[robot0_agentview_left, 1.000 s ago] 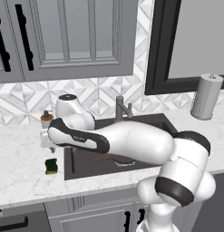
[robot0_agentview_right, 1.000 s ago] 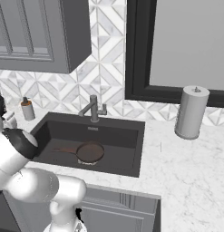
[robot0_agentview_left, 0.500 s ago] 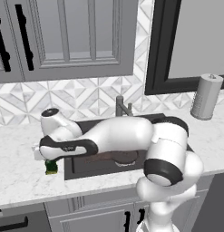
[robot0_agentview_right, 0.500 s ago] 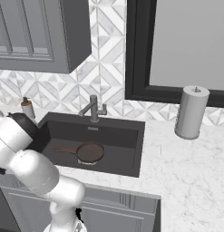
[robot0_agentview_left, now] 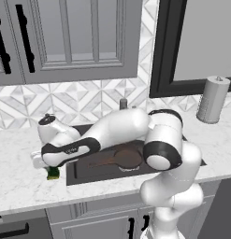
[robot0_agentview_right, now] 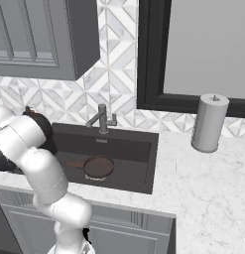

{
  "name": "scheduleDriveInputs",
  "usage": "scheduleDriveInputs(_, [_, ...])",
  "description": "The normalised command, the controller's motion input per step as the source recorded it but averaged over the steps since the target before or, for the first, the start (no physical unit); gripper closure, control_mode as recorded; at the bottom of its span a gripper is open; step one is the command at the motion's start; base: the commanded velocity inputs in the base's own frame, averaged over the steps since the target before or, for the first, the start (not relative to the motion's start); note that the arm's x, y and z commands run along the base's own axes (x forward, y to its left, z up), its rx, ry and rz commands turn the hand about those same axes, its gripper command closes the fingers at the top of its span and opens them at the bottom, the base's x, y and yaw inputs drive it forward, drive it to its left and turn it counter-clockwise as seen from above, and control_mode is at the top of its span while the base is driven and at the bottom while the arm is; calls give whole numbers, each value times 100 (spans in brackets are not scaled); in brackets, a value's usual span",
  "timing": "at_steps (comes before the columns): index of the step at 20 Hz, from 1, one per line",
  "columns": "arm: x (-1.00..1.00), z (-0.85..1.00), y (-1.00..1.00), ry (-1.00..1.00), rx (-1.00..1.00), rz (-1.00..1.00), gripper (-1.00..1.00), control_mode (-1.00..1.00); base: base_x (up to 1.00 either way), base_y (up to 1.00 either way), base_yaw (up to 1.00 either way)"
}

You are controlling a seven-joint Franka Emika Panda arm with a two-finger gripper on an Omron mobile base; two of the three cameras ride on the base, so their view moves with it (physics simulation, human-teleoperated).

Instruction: Pick the pan and sponge and place them into the sink. Then turn on the water.

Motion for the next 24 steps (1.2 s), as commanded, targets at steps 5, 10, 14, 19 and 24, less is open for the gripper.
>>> scheduleDriveInputs(5, [23, -45, 0, -6, 2, 0, -100, -100, 0, 0, 0])
scheduleDriveInputs(10, [25, -17, 2, -3, 3, 0, -100, -100, 0, 0, 0])
scheduleDriveInputs(14, [12, 0, 22, 0, 0, 0, -100, -100, 0, 0, 0])
scheduleDriveInputs(19, [15, 0, 21, 0, 0, 0, -100, -100, 0, 0, 0])
scheduleDriveInputs(24, [6, -17, 1, 0, 1, 0, -100, -100, 0, 0, 0])
